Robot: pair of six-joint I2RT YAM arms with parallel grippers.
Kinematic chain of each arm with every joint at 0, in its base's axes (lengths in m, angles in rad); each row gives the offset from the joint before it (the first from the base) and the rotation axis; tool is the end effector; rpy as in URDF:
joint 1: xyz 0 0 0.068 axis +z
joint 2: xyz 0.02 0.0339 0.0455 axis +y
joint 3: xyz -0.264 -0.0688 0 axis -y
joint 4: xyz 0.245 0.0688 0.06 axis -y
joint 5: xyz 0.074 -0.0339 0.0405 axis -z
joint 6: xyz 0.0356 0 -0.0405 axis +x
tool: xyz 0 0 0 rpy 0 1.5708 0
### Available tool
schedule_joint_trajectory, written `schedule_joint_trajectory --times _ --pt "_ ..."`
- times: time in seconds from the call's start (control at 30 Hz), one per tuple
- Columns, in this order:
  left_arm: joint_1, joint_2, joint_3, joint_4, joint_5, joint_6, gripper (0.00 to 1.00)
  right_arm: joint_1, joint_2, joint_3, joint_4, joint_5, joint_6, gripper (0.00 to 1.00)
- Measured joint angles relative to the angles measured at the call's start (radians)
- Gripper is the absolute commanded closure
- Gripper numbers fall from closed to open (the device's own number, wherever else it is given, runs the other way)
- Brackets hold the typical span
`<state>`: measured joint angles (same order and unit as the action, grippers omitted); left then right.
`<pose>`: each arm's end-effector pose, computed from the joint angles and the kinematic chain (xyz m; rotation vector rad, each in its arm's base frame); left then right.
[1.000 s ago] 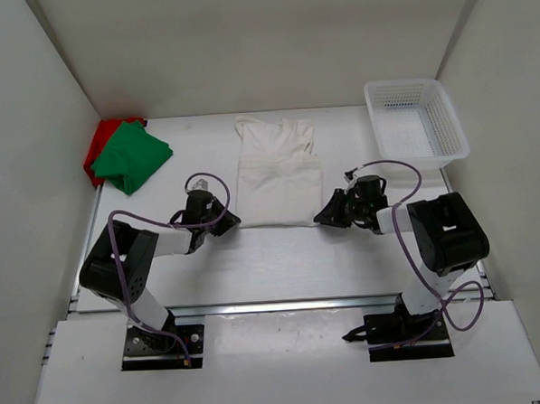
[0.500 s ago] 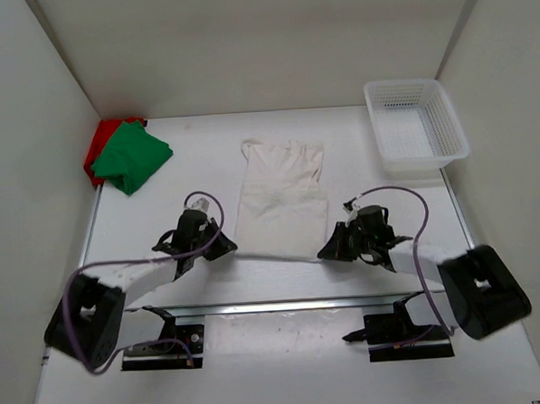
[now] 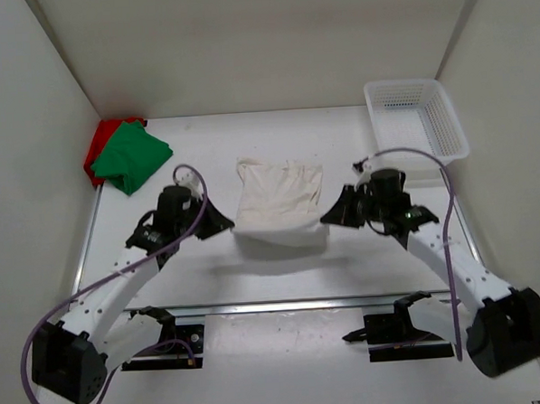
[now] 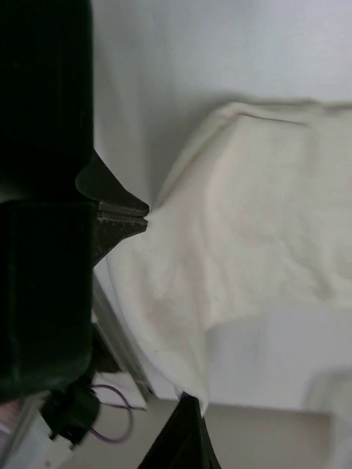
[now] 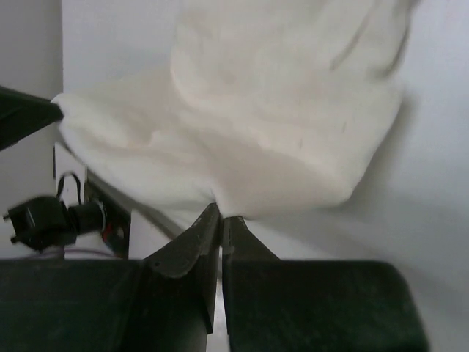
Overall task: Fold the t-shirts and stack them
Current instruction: Fold the long partially folded tshirt into a neat square
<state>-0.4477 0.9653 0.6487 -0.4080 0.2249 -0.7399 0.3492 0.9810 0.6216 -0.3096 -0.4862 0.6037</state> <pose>0.1792 -0.0949 0.2393 -0.2313 2.4204 -0.8391 0.1882 0.0862 0.2375 0.0183 2.3633 1.0382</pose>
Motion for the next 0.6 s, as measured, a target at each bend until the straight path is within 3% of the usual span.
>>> schedule_joint_trajectory --times 0.17,0.3,0.6 --pt "0.085 0.243 0.3 0.15 -0.034 0.016 1.0 -0.134 0.351 0.391 0.033 -0.014 -0.098 1.0" --pt "0.115 0.503 0.505 0.237 -0.051 0.018 1.0 -0.21 0.6 0.603 0.075 -0.037 -0.126 1.0" --pt "0.164 0.966 0.742 0.267 -0.087 0.016 1.0 -0.257 1.104 1.004 0.056 -0.13 -0.145 1.0"
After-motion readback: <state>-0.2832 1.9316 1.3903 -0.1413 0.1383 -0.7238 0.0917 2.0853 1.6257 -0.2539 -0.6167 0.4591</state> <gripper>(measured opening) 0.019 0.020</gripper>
